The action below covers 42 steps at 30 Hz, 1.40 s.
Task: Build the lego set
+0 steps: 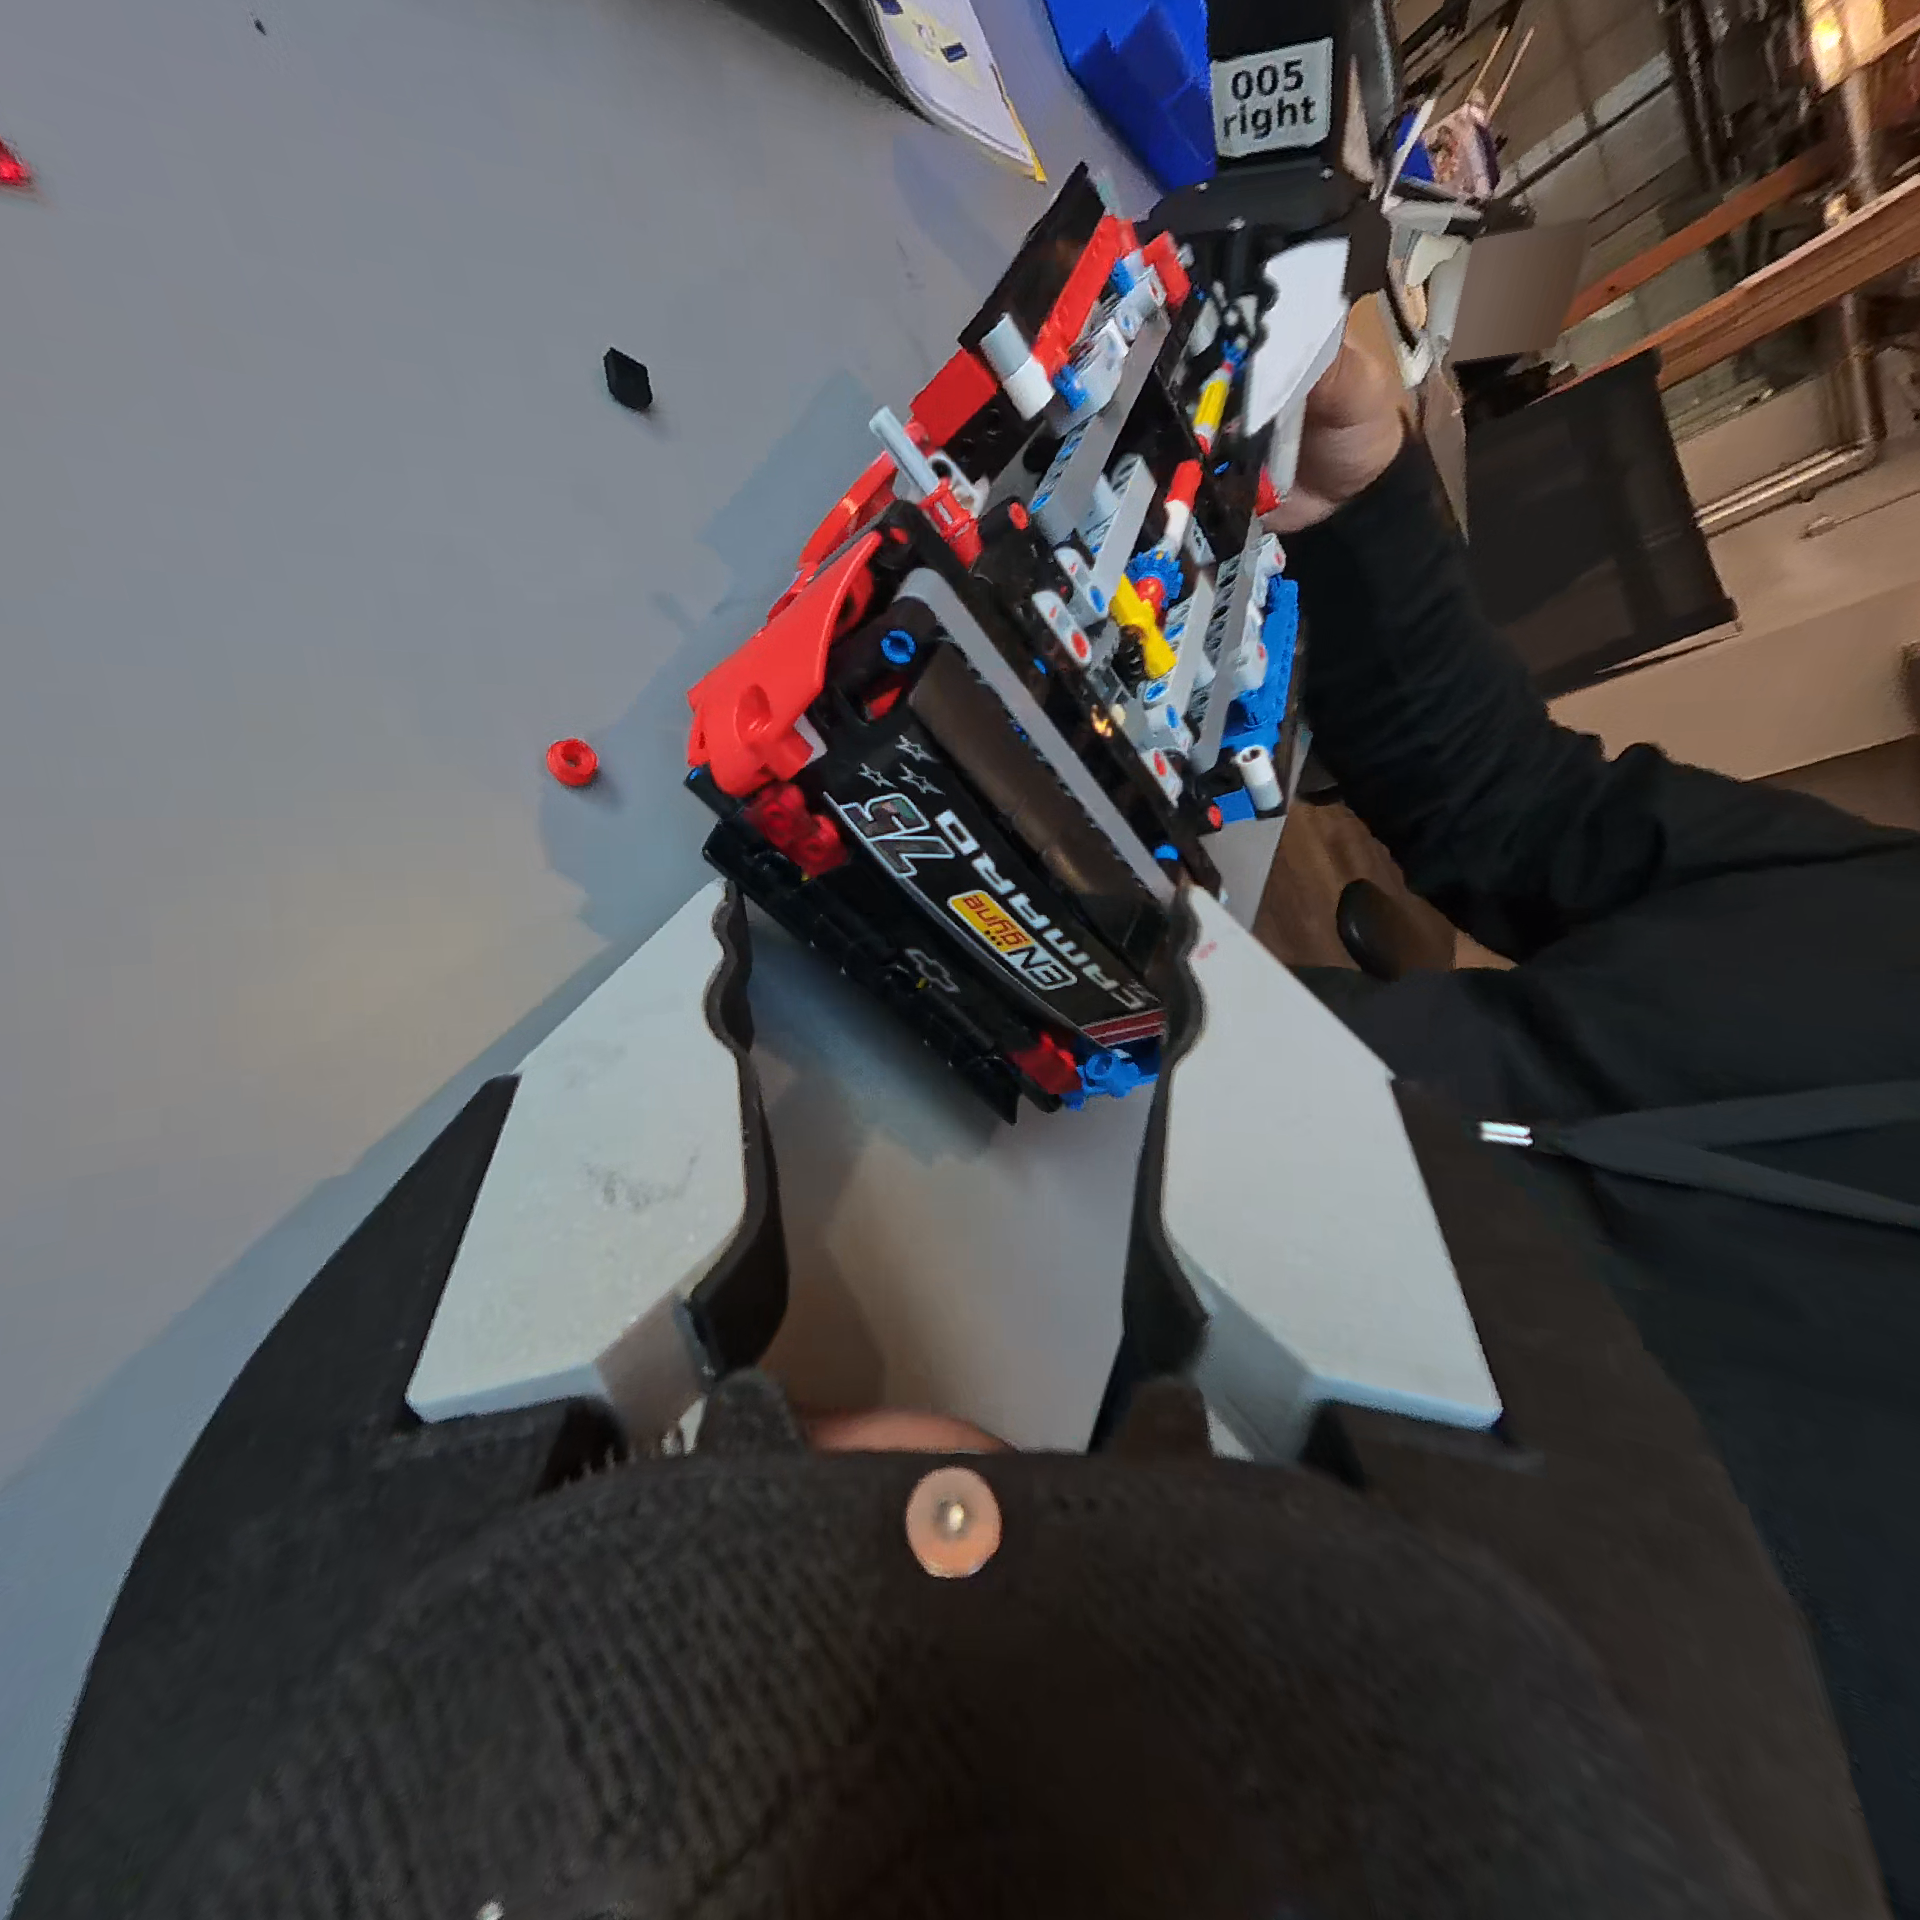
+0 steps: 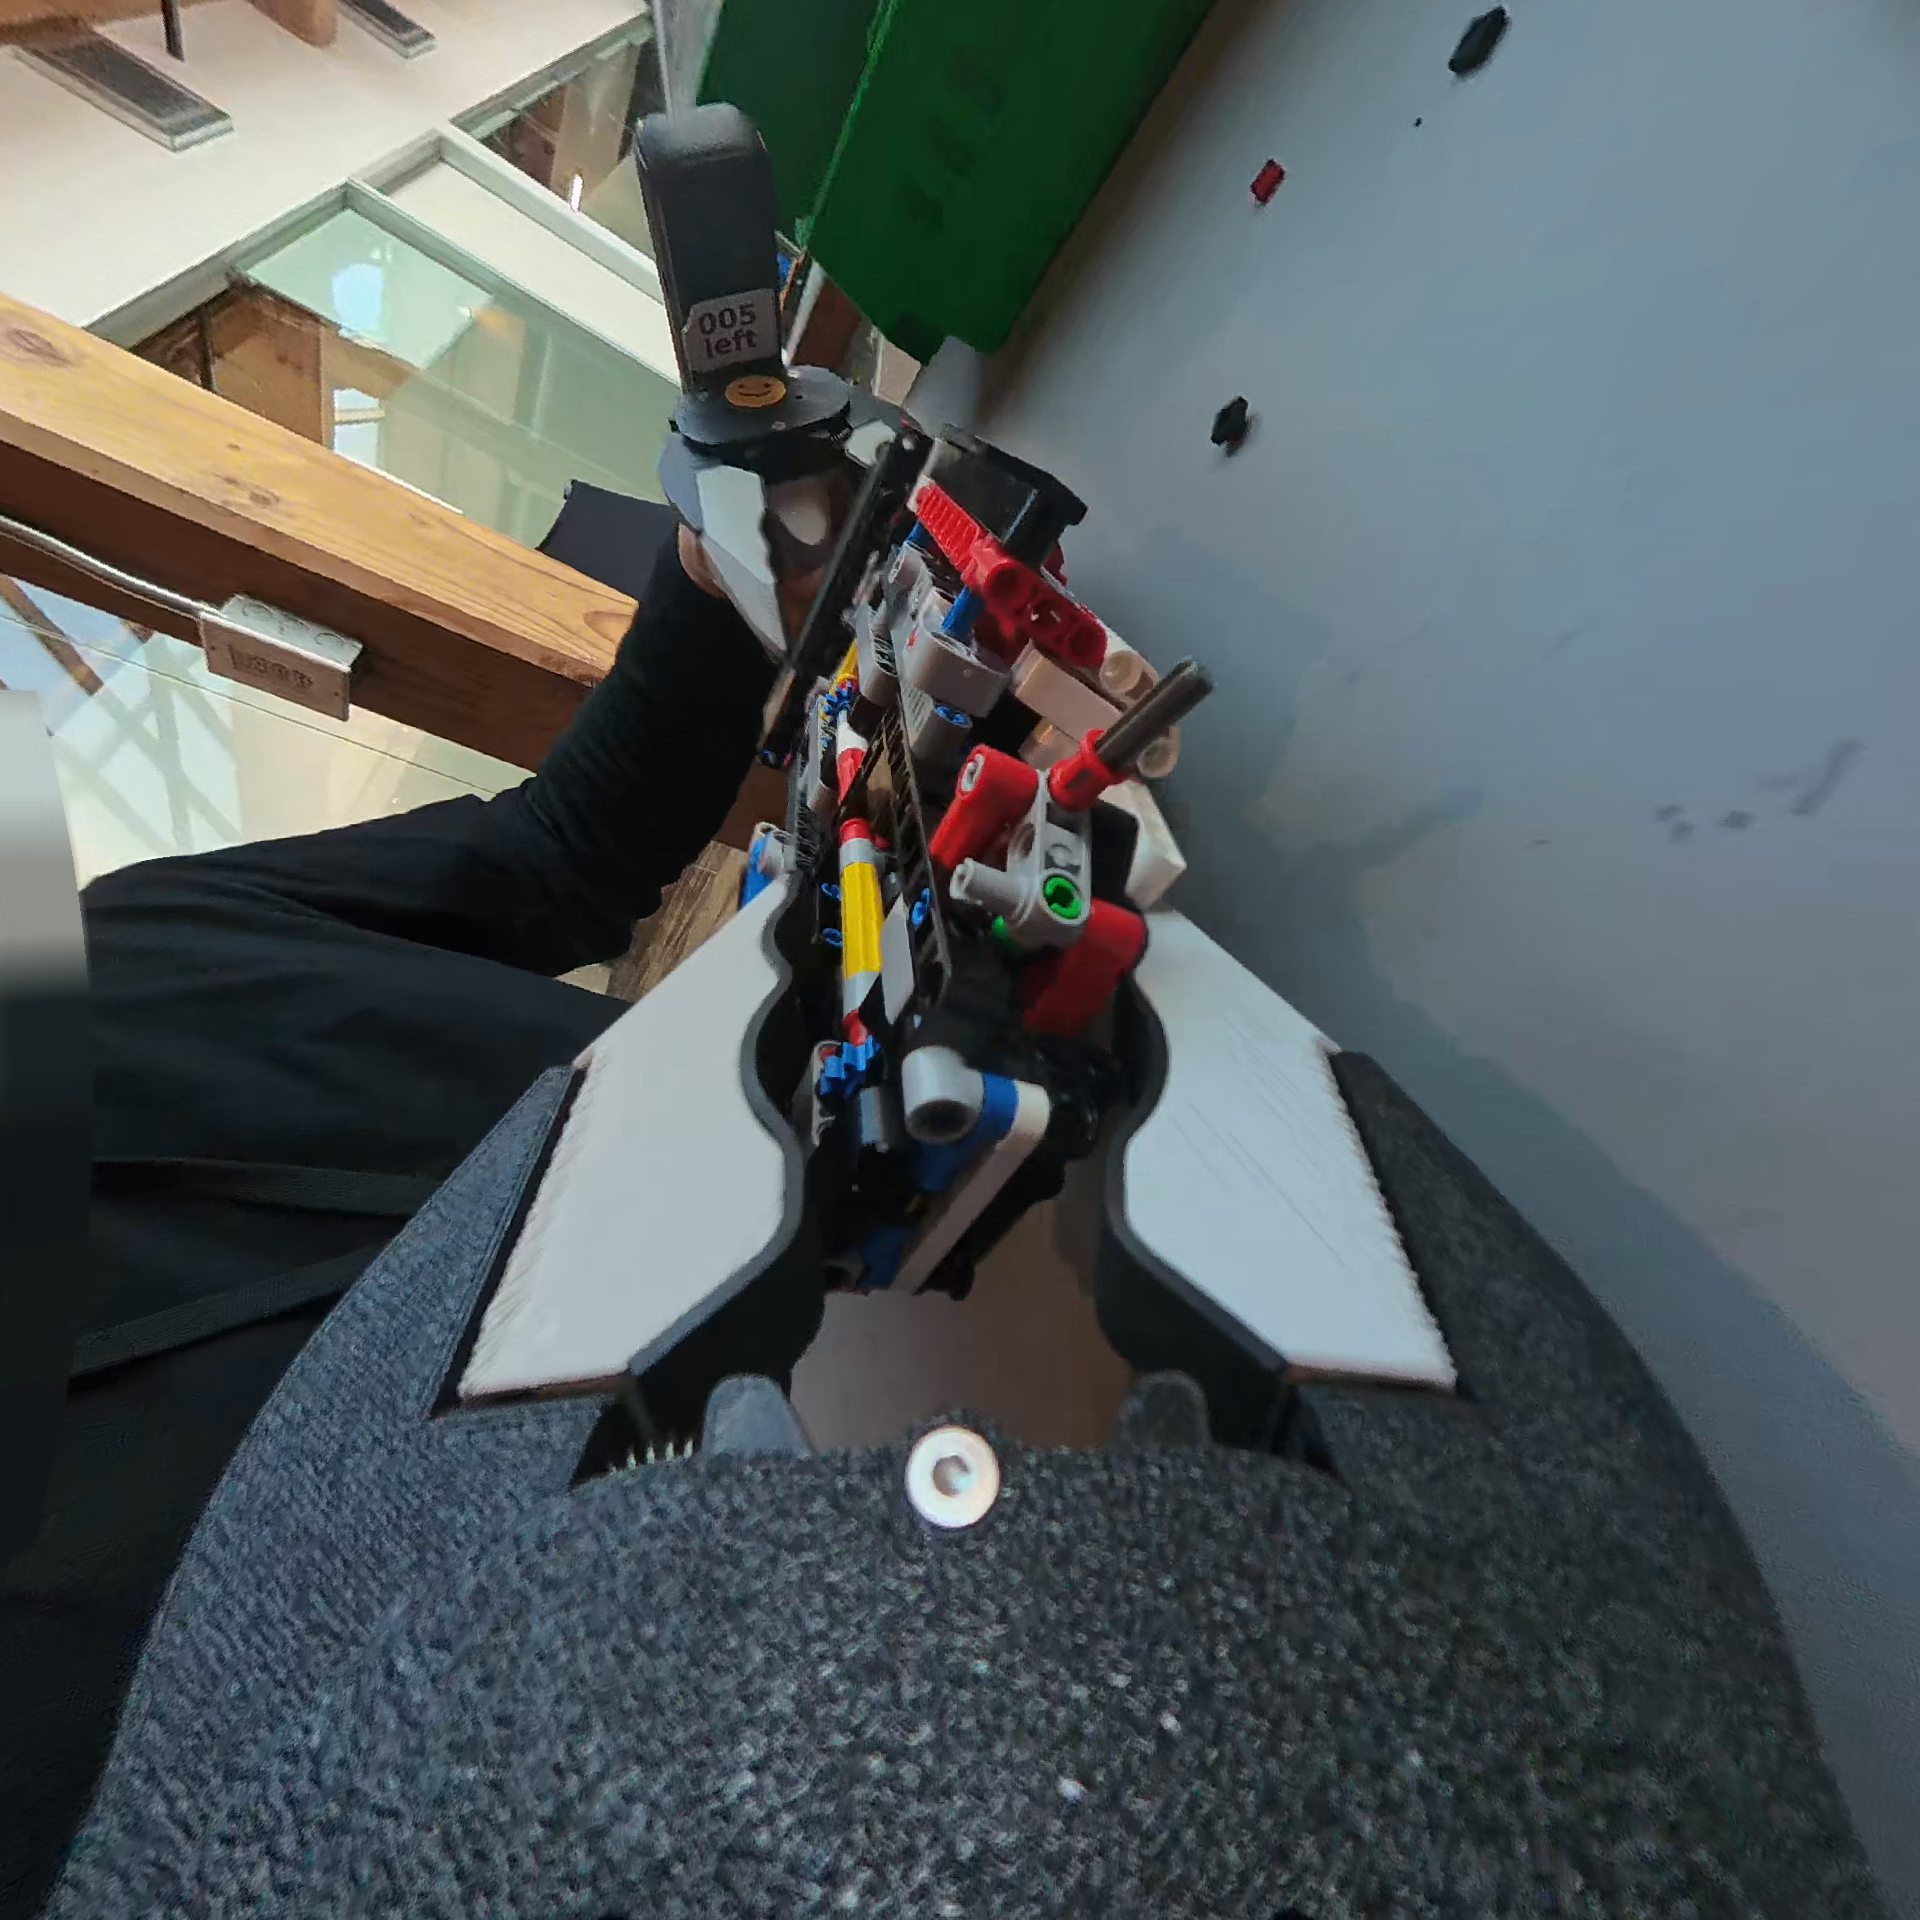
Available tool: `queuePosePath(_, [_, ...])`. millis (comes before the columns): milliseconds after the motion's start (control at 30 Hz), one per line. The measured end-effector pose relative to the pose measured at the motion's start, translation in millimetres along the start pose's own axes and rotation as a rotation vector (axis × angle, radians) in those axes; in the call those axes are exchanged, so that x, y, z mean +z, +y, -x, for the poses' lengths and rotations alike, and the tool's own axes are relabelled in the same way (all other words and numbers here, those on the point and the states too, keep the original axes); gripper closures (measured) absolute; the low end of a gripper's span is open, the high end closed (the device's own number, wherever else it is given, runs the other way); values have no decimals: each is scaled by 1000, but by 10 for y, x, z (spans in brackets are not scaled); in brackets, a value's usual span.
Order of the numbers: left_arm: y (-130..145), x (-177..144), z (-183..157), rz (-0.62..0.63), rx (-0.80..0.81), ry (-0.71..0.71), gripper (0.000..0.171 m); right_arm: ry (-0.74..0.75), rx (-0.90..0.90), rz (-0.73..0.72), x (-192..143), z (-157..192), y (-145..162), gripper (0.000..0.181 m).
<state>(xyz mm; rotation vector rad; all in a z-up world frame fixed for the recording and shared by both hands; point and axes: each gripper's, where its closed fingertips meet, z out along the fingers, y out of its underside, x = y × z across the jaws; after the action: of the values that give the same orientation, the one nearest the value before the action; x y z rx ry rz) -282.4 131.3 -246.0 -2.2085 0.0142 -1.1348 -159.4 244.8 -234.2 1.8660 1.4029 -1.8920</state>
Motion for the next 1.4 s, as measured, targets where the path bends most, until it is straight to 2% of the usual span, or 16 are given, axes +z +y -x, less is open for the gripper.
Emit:
queuePosePath(133, [-13,32,-29,14,38,-11,96,38,-30,0,-45,10,-2,128])
queuePosePath(200, [55,61,-61,63,-12,43,84,37,8,10,-55,-2,21,125])
queuePosePath(267, [41,6,8,71,-34,46,95,22,41,15,-78,10,46,125])
queuePosePath(367, [-114,-133,93,7,-65,7,87,44,34,49,-133,34,97,124])
queuePosePath(433, [-65,-96,72,49,-53,-10,75,64,31,81,-152,43,133,125])
queuePosePath(500, [26,32,-81,122,-59,66,78,74,43,124,-159,35,188,125])
queuePosePath(567, [-2,109,-109,137,-61,82,78,66,55,153,-180,33,229,124])
queuePosePath(667, [38,161,-94,198,-75,114,96,54,60,159,-203,31,251,126])
queuePosePath(800, [-4,202,-94,197,-59,109,94,16,67,161,-167,67,310,127])
queuePosePath(1033, [-115,256,-124,117,61,64,96,63,-45,106,-231,71,304,127])
queuePosePath(1167, [-202,259,-138,62,205,-1,102,165,-228,94,-271,104,272,128])
queuePosePath(1300, [-312,219,-164,-8,371,-77,115,327,-424,126,-287,73,273,135])
queuePosePath(1400, [-318,210,-165,-21,381,-83,116,358,-435,140,-279,65,291,135])
